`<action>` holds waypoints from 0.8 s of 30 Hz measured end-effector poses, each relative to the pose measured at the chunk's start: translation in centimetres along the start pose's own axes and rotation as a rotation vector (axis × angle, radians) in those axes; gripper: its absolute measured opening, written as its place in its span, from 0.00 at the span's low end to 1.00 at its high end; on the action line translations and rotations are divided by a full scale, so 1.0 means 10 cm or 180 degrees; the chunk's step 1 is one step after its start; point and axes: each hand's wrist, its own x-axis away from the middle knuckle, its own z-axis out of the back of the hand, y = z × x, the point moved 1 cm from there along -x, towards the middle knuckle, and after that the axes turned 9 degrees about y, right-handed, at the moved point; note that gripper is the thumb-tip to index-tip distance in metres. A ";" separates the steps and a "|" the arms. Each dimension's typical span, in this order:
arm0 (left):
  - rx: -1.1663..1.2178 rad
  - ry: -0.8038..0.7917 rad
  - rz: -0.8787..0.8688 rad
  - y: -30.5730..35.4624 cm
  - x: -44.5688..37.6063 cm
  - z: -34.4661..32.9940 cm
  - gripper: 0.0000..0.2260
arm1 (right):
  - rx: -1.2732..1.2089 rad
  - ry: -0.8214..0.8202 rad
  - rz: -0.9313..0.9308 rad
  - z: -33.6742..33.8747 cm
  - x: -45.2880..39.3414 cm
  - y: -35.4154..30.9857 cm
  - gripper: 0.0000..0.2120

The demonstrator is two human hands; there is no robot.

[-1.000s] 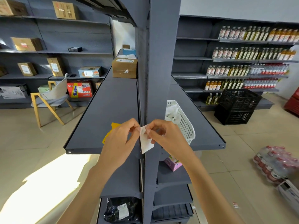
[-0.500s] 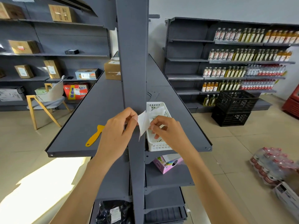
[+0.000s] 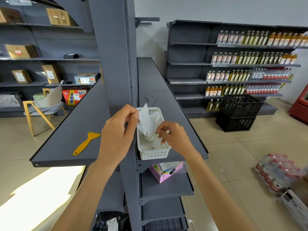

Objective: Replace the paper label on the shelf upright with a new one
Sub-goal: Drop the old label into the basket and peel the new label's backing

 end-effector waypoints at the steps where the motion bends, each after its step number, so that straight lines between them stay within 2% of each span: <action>1: -0.0009 0.0053 -0.0015 0.00 0.00 -0.01 0.08 | 0.0155 0.0037 0.0034 -0.01 -0.03 0.01 0.07; 6: -0.0198 0.0336 -0.0128 0.02 -0.02 -0.03 0.08 | 0.0895 0.0161 0.0297 -0.08 -0.23 0.03 0.07; 11: -0.0247 0.0399 -0.0078 0.00 -0.03 0.01 0.08 | 0.1267 -0.0023 0.0445 -0.18 -0.39 0.06 0.08; 17: -0.0199 0.0405 -0.0044 -0.08 -0.06 0.05 0.08 | 0.1136 -0.0064 0.0507 -0.25 -0.43 0.10 0.09; 24: -0.0099 0.0443 -0.0021 -0.09 -0.12 0.11 0.08 | 0.0980 0.0193 0.0495 -0.21 -0.45 -0.03 0.18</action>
